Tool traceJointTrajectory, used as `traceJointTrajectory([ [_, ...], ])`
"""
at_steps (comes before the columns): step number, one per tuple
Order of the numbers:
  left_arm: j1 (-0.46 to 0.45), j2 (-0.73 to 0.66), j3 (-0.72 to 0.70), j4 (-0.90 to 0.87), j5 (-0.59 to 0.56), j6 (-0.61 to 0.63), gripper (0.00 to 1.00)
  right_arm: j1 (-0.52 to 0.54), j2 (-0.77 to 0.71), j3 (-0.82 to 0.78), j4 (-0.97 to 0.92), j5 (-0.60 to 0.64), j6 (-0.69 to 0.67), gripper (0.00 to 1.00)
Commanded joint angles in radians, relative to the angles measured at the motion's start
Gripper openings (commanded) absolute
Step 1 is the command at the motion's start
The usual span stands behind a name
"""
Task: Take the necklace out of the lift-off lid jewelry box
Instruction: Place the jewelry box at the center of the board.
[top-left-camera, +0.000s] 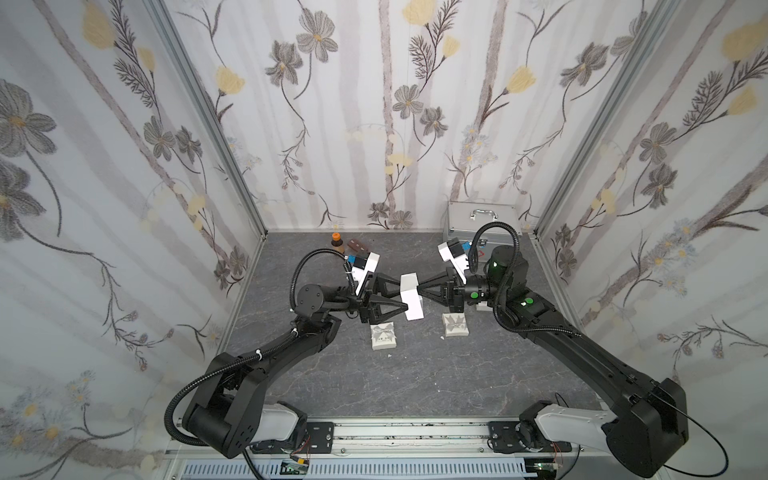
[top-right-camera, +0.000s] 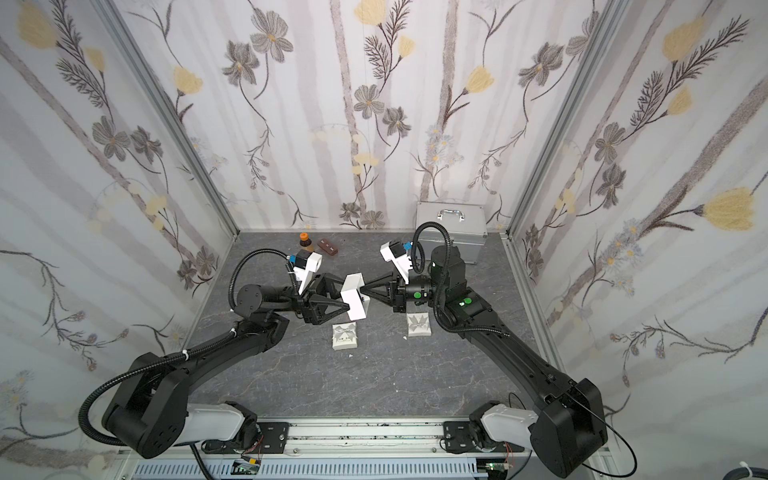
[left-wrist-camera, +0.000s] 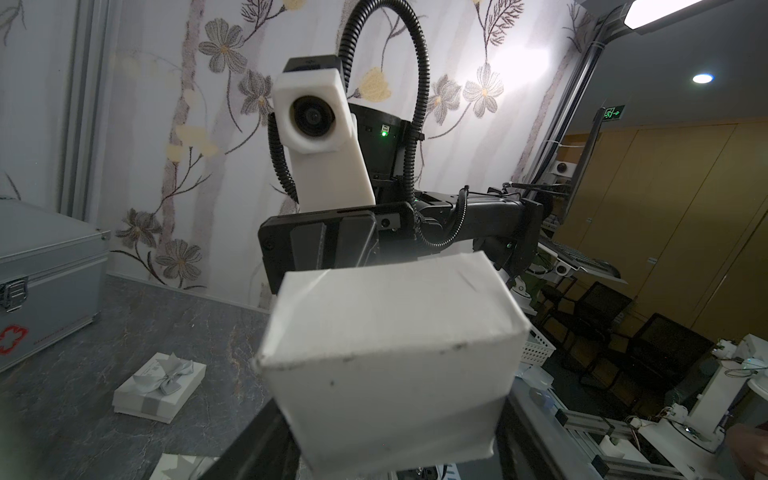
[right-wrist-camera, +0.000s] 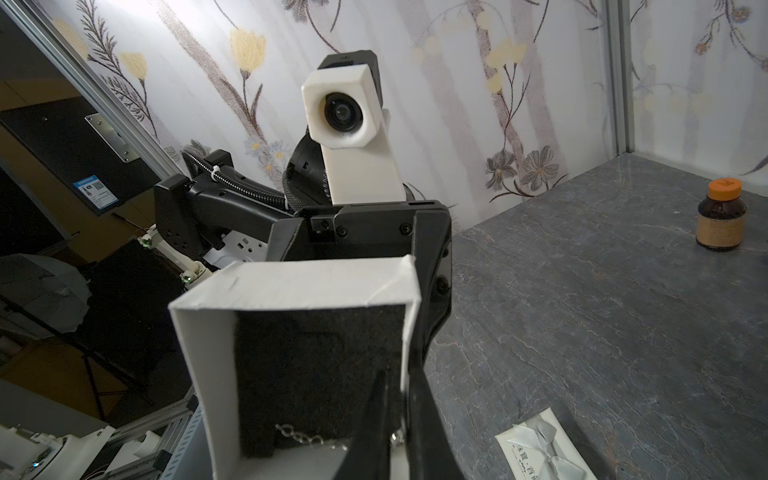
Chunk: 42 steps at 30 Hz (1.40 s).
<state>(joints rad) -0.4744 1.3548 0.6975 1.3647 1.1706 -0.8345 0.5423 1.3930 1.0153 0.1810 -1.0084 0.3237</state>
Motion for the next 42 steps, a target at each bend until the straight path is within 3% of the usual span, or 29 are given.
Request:
traceJointTrajectory([
  [1,0.001,0.004,0.006,0.047,0.011,-0.010,0.67,0.001,-0.008,-0.002,0.021,0.012,-0.018,0.00],
  [8,0.008,0.007,-0.014,0.013,-0.037,0.035,0.79,0.001,-0.026,-0.012,0.005,0.053,-0.023,0.00],
  [14,0.024,-0.035,-0.044,-0.095,-0.089,0.128,0.82,-0.004,-0.046,-0.018,-0.067,0.115,-0.047,0.00],
  [20,0.044,-0.162,-0.073,-0.436,-0.187,0.366,0.83,-0.025,-0.079,-0.051,-0.148,0.203,-0.061,0.00],
  [25,0.045,-0.291,-0.078,-0.777,-0.352,0.588,0.83,-0.035,-0.080,-0.066,-0.299,0.428,-0.102,0.00],
  [28,0.045,-0.341,-0.074,-0.925,-0.487,0.670,0.83,-0.027,-0.032,-0.069,-0.413,0.622,-0.125,0.00],
  [33,0.045,-0.364,-0.077,-1.018,-0.595,0.726,0.82,-0.003,0.096,-0.093,-0.510,0.781,-0.112,0.00],
  [42,0.042,-0.353,-0.099,-1.006,-0.592,0.722,0.81,0.015,0.287,-0.104,-0.505,0.816,-0.018,0.00],
])
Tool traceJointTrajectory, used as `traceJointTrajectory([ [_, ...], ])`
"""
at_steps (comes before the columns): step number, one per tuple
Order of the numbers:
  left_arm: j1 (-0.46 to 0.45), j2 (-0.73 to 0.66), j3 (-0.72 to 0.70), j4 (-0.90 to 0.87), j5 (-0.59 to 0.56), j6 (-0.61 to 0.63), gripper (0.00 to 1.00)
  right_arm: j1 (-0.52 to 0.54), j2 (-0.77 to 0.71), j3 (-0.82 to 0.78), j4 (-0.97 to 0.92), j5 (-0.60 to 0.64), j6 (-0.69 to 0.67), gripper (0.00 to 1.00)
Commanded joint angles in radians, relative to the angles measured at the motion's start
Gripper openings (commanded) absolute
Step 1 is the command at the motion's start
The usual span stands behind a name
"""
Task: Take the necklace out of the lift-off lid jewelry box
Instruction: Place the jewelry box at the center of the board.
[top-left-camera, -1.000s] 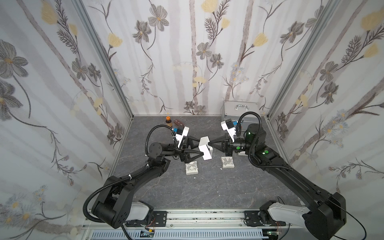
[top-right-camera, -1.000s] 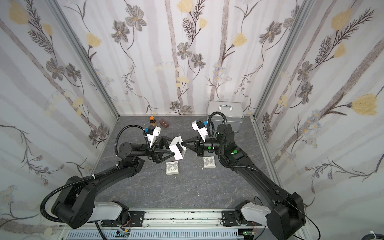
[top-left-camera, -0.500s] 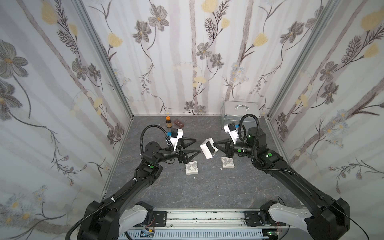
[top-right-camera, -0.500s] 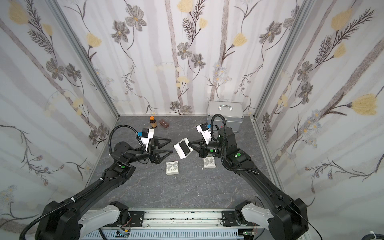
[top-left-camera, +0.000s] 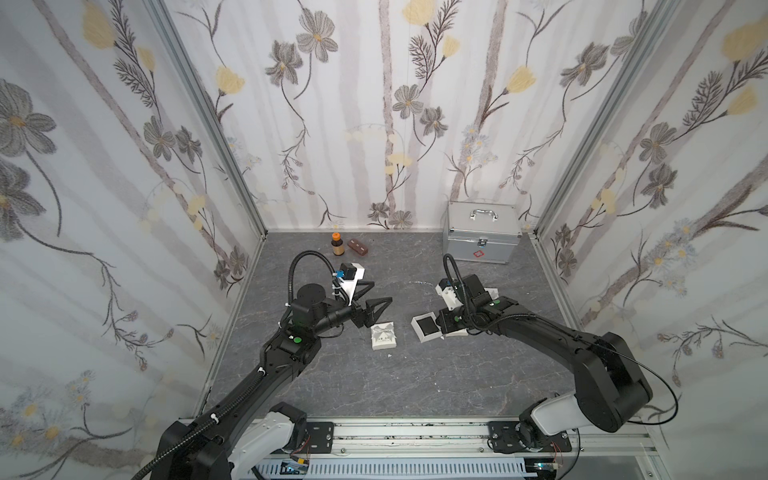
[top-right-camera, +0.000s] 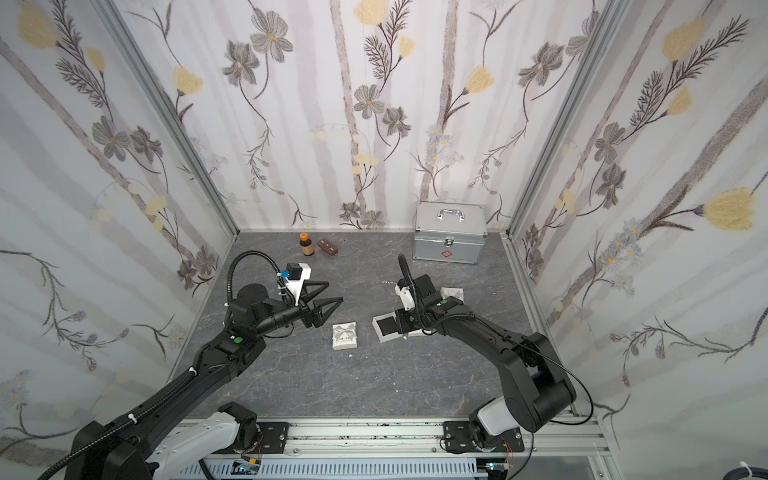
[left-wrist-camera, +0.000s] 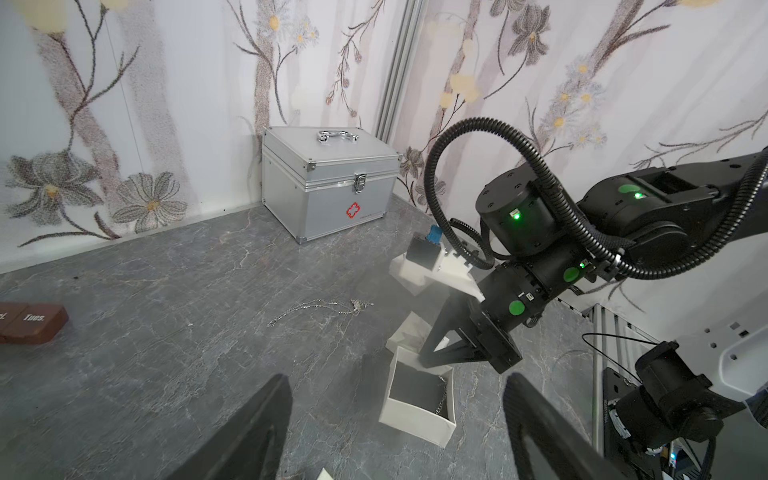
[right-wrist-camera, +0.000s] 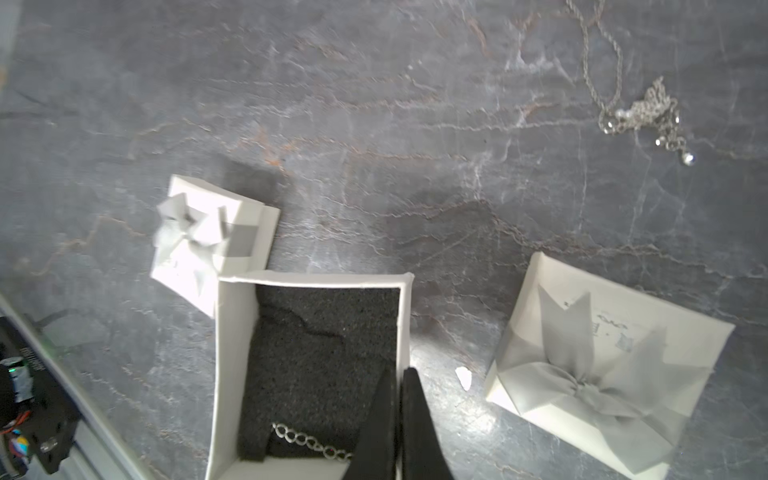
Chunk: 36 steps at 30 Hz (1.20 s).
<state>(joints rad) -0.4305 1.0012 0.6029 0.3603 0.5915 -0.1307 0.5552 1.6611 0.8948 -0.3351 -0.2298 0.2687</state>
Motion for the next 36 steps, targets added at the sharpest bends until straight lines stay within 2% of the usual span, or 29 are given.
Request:
traceJointTrajectory([
  [1,-0.002,0.001,-0.009,-0.001,-0.012,0.019,0.81,0.003,0.027,0.026,0.006,0.048,0.046,0.00],
  [18,-0.004,0.010,-0.023,-0.008,-0.004,0.036,0.80,0.033,0.126,0.120,-0.080,0.214,0.093,0.00],
  [28,-0.007,0.020,-0.017,-0.025,-0.005,0.049,0.79,0.063,0.159,0.144,-0.100,0.242,0.099,0.00],
  [31,-0.008,0.019,-0.017,-0.031,-0.007,0.054,0.79,0.066,0.155,0.146,-0.104,0.245,0.098,0.04],
  [36,-0.010,0.020,-0.018,-0.032,-0.007,0.058,0.79,0.071,0.139,0.153,-0.119,0.256,0.093,0.20],
])
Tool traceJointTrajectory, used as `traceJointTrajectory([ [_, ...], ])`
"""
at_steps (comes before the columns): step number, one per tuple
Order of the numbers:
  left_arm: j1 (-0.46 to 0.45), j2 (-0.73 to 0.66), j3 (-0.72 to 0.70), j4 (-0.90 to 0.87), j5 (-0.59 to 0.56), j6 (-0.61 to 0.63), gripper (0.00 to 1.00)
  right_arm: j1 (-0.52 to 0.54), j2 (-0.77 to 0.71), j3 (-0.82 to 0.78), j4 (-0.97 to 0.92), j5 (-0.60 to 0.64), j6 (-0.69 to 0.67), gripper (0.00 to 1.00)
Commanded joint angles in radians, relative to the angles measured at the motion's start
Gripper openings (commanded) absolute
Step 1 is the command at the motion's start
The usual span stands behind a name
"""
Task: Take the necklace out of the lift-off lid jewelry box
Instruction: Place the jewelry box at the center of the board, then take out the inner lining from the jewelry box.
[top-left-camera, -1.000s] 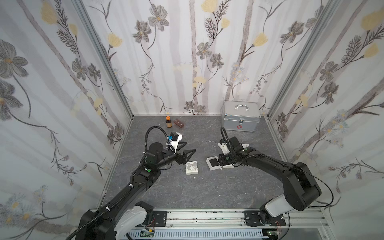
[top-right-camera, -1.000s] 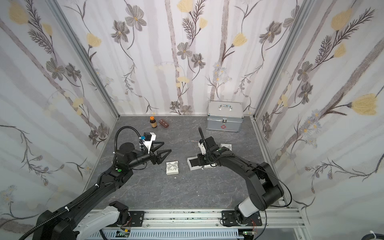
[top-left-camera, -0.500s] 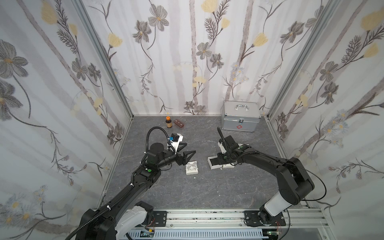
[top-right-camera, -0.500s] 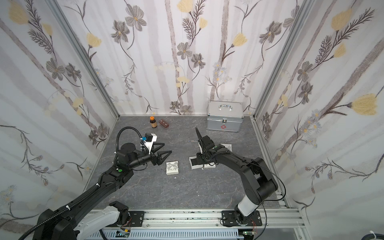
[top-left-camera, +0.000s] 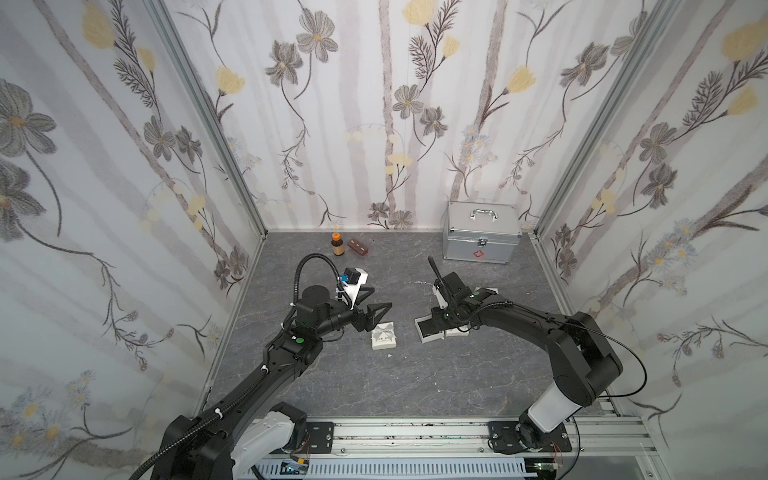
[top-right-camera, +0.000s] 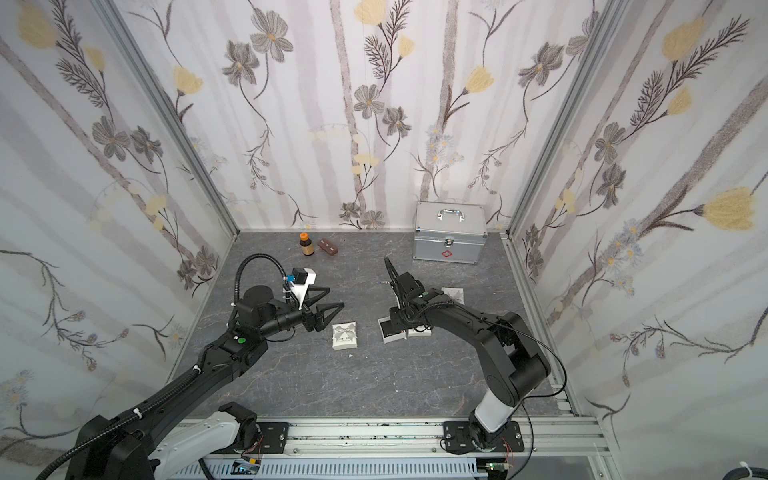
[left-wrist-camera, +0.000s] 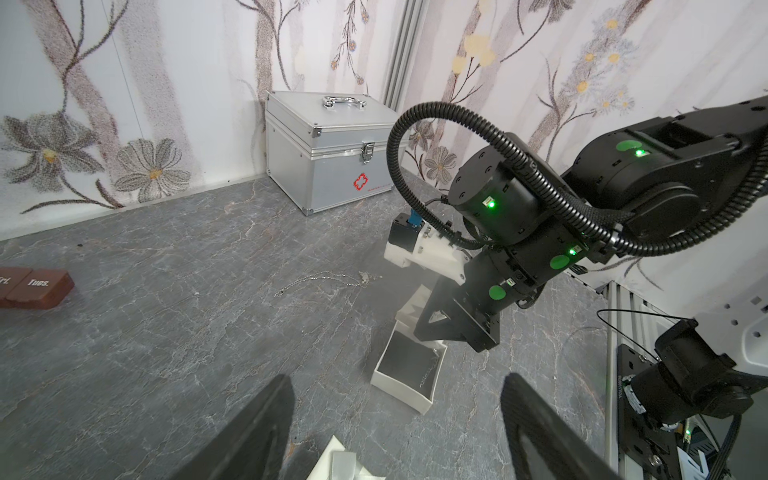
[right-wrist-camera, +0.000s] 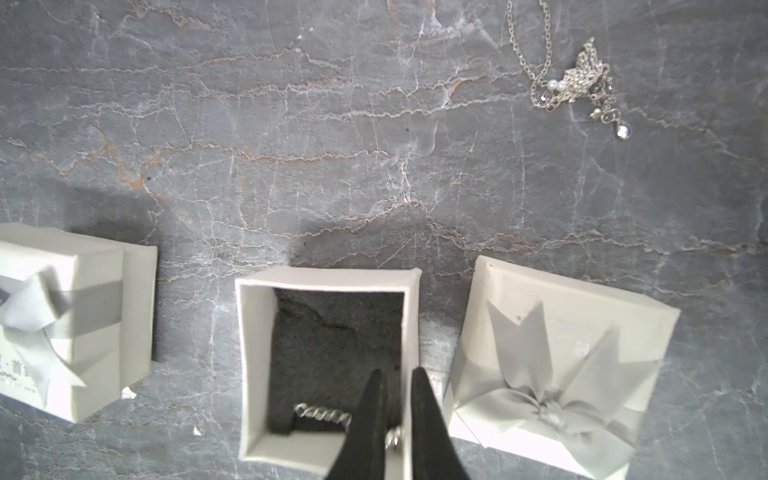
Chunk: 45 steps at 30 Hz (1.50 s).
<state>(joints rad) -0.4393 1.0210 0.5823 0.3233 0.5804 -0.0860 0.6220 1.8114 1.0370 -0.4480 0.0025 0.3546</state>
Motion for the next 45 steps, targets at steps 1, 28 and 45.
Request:
traceJointTrajectory([
  [1,-0.001,0.002,0.002,0.005,0.004,0.014,0.79,0.006,-0.014,0.013,-0.009,0.024,0.005,0.24],
  [28,-0.003,0.047,-0.003,-0.047,-0.070,0.067,0.79,0.073,0.171,0.107,0.024,-0.011,-0.043,0.36],
  [45,-0.130,0.280,0.028,-0.087,-0.295,0.053,0.71,0.058,0.143,0.015,0.174,-0.133,-0.063,0.00],
])
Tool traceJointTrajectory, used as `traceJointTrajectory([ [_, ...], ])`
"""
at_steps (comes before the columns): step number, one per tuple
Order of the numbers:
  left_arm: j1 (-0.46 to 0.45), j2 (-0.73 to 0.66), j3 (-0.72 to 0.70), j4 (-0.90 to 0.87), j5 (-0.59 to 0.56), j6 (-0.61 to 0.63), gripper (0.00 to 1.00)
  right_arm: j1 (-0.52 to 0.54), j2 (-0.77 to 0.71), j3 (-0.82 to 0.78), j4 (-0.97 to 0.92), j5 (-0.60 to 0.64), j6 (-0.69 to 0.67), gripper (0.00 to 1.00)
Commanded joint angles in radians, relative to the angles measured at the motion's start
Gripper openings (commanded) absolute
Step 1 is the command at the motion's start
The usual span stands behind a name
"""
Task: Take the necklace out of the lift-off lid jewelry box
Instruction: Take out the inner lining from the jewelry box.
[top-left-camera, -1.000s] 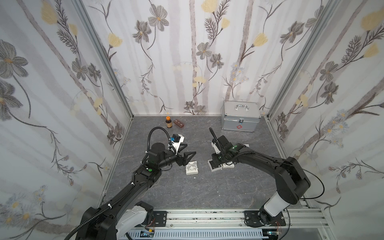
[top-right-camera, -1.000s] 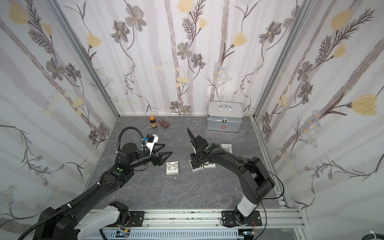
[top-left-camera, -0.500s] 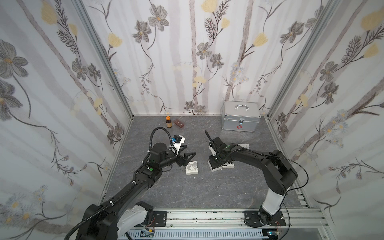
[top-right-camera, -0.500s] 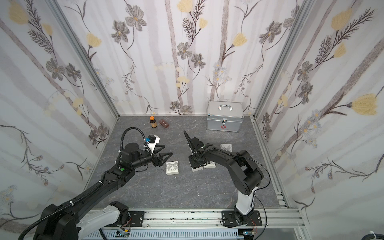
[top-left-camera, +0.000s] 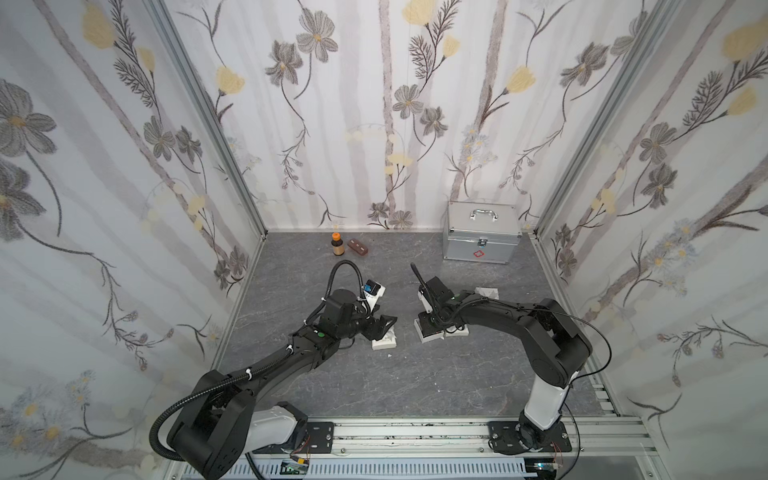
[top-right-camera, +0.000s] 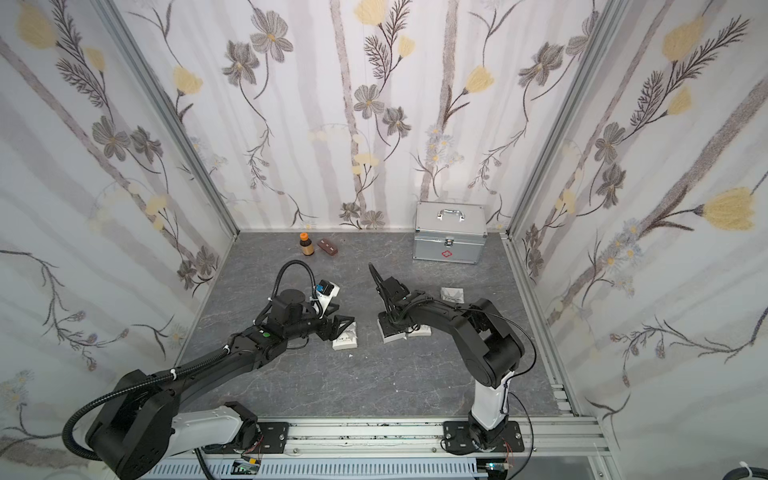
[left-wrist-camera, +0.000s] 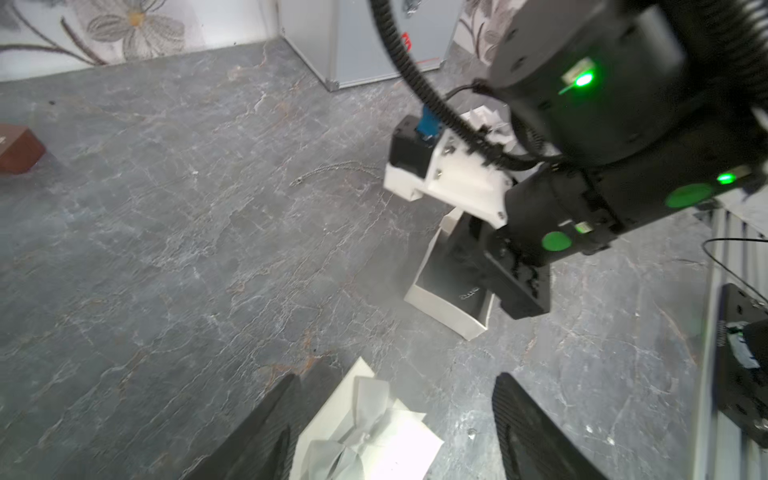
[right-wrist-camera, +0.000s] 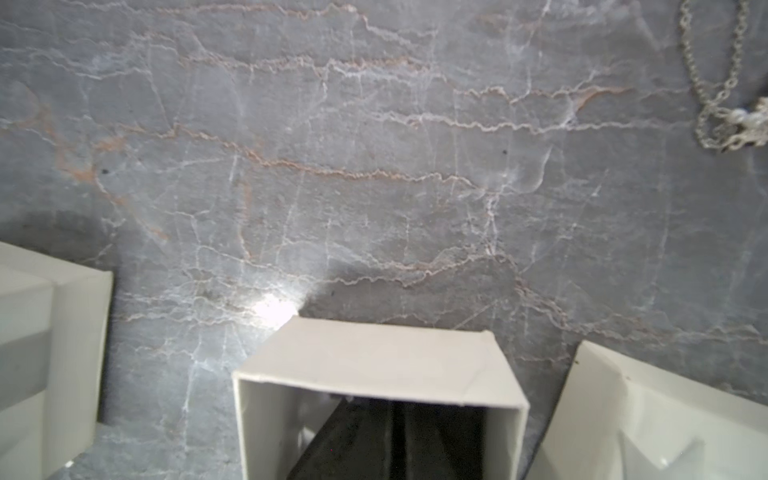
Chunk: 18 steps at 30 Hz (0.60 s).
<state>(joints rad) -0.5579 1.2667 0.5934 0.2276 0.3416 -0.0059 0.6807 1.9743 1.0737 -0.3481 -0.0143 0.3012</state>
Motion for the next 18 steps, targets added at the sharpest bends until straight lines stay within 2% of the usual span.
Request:
traceJointTrajectory([
  [1,-0.022,0.055,0.025,0.010,-0.065,-0.028,0.71,-0.005,-0.038,-0.031,0.087,-0.129,-0.013,0.00],
  [11,-0.111,0.285,0.161,0.055,-0.095,-0.045,0.68,-0.018,-0.148,-0.078,0.143,-0.208,-0.040,0.00],
  [18,-0.129,0.341,0.195,0.067,-0.097,-0.048,0.67,-0.020,-0.151,-0.084,0.145,-0.198,-0.042,0.00],
])
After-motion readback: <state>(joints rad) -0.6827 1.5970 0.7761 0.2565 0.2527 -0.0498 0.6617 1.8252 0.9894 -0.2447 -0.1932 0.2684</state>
